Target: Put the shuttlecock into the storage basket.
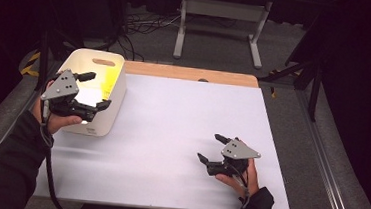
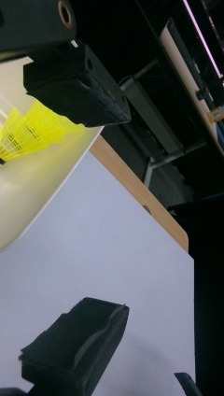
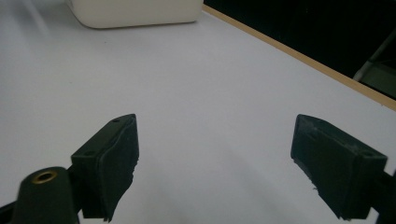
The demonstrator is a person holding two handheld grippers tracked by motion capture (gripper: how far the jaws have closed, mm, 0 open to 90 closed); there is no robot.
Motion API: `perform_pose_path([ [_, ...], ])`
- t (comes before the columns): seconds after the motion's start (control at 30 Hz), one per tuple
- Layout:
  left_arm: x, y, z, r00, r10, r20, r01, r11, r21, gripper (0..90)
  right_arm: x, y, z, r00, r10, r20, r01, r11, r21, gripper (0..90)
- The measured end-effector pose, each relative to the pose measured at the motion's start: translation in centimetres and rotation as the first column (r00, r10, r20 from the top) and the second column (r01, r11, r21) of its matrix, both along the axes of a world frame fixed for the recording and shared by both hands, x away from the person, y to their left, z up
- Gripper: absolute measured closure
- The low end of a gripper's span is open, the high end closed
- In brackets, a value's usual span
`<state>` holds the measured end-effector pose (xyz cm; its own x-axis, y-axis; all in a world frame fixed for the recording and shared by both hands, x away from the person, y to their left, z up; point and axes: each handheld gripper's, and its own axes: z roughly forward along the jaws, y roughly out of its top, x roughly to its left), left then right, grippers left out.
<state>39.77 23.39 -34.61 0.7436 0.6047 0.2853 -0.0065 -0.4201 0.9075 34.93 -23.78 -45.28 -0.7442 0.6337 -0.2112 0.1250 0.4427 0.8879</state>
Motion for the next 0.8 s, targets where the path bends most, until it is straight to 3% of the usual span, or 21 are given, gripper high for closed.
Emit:
perform_pose_path([
  [0.8, -1.6, -2.1, -1.3, 0.997, -0.073, 0.024, 0.073, 0.9973, 0.006, 9.2, -0.5, 0.6, 0.3, 0.9996, 0.005, 0.029, -0.005, 1.0, -0.015, 16.9],
])
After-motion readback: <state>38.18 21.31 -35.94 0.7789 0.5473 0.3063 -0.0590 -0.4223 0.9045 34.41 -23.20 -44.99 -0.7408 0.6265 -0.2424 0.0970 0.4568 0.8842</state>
